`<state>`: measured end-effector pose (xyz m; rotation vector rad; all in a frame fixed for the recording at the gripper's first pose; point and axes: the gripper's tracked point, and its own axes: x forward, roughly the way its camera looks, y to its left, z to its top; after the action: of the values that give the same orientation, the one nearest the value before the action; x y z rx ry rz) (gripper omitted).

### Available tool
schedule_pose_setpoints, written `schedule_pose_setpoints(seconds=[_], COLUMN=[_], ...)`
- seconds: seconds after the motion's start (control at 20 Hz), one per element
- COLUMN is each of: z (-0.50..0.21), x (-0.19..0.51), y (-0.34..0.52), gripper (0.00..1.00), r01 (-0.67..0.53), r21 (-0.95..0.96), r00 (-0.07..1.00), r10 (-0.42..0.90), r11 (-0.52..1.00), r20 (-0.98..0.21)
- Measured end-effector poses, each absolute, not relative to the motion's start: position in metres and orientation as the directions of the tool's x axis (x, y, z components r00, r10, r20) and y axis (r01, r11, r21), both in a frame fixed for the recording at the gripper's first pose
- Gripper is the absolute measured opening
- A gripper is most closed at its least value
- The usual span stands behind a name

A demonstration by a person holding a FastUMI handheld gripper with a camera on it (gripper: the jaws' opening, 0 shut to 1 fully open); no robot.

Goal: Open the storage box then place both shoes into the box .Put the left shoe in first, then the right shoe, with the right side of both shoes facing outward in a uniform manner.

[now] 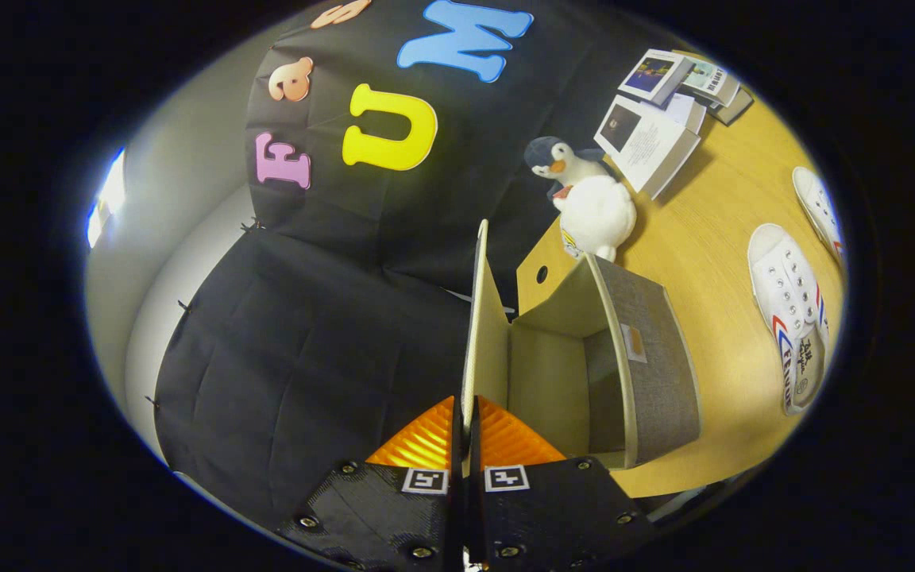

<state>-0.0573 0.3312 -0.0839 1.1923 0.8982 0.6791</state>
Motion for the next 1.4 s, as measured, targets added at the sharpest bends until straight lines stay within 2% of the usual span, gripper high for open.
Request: schedule_pose_setpoints(seconds=[0.45,0.95,1.3,1.35,1.4], z=[-0.044,-0.032,-0.035,-0.032,-0.032], x=[-0.058,-0.077,-0.093,-0.094,-0.095], y=[0.394,0.472,0.520,0.522,0.526], gripper=[0.03,0.03,0.03,0.05,0.11], r01=[-0.107,-0.254,-0.273,-0.286,-0.301], r21=[0.942,0.871,0.864,0.863,0.855], r00=[0.497,0.480,0.453,0.449,0.451], r10=[0.838,0.837,0.849,0.854,0.853], r11=[0.318,0.421,0.423,0.416,0.422], r20=[-0.226,-0.264,-0.272,-0.263,-0.262])
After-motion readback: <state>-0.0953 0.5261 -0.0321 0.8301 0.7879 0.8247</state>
